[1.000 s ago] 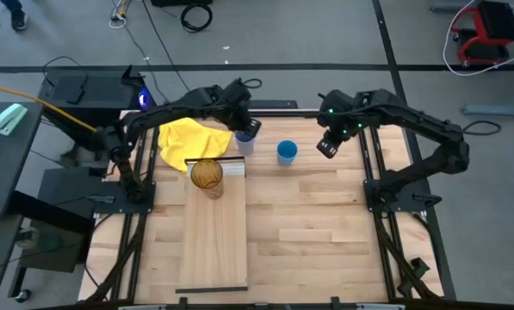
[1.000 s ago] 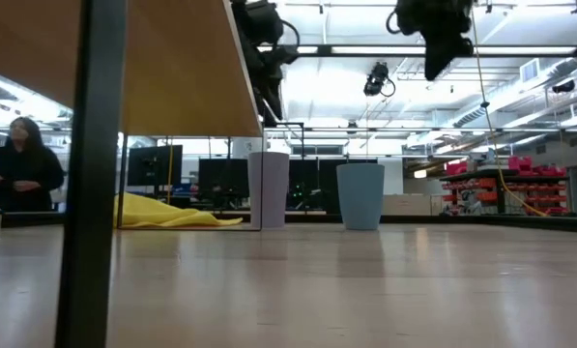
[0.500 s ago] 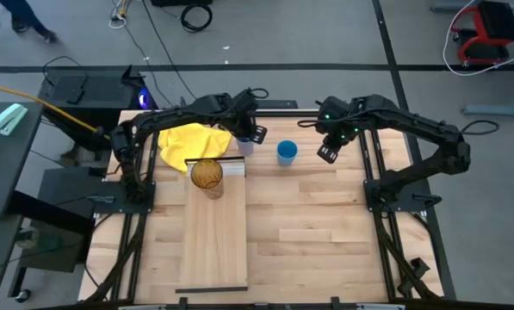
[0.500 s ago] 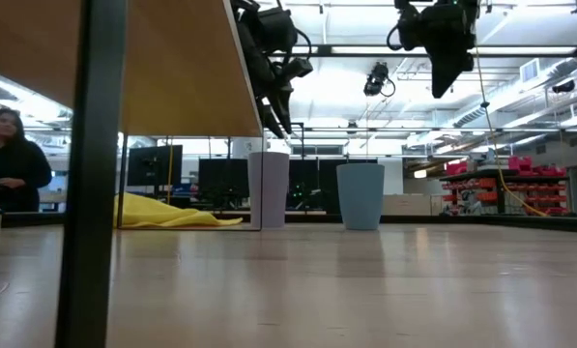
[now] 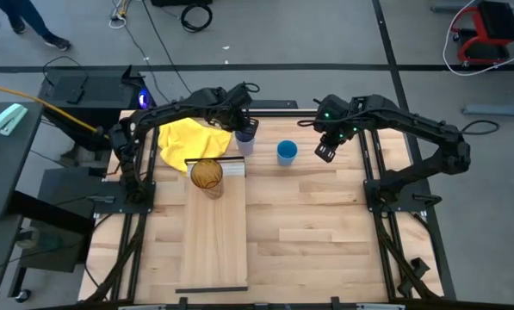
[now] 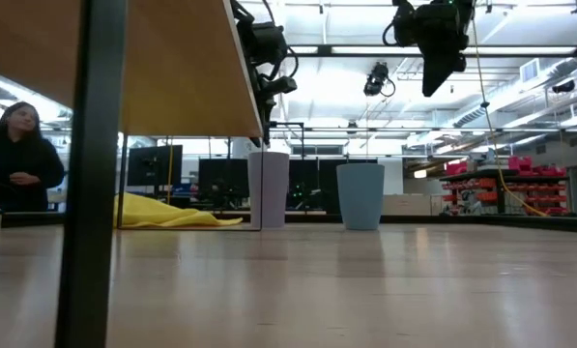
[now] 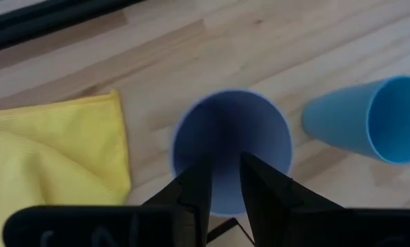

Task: Stack small to large cups/mugs on shelf
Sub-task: Put the purple cup on the shelf

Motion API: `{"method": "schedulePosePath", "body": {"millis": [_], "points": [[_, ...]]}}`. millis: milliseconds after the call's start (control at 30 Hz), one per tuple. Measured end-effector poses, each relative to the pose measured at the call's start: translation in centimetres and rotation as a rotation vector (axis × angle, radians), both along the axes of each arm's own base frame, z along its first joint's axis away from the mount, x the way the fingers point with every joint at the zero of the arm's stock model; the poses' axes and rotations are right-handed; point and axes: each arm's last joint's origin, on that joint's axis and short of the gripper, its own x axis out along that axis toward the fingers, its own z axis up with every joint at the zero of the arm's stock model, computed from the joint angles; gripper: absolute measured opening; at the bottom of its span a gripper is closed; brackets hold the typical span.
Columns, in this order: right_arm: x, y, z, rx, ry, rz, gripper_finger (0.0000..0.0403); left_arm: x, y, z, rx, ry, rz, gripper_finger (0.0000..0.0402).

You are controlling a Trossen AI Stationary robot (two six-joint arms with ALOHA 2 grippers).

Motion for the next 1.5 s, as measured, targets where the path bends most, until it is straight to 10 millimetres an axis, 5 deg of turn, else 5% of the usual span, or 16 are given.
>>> {"method": "schedulePosePath", "body": {"millis": [700, 1500], "points": [[0.2, -0.1, 0.1, -0.020, -0.014, 0.034, 0.0058, -1.3, 0.6, -0.9, -0.037, 0.120, 0.091, 0.0087], [0.3, -0.1, 0.1, -0.029, -0.026, 0.044, 0.0058, 0.0, 1.1, -3.3, -0.126, 0.120, 0.065, 0.0084]]}}
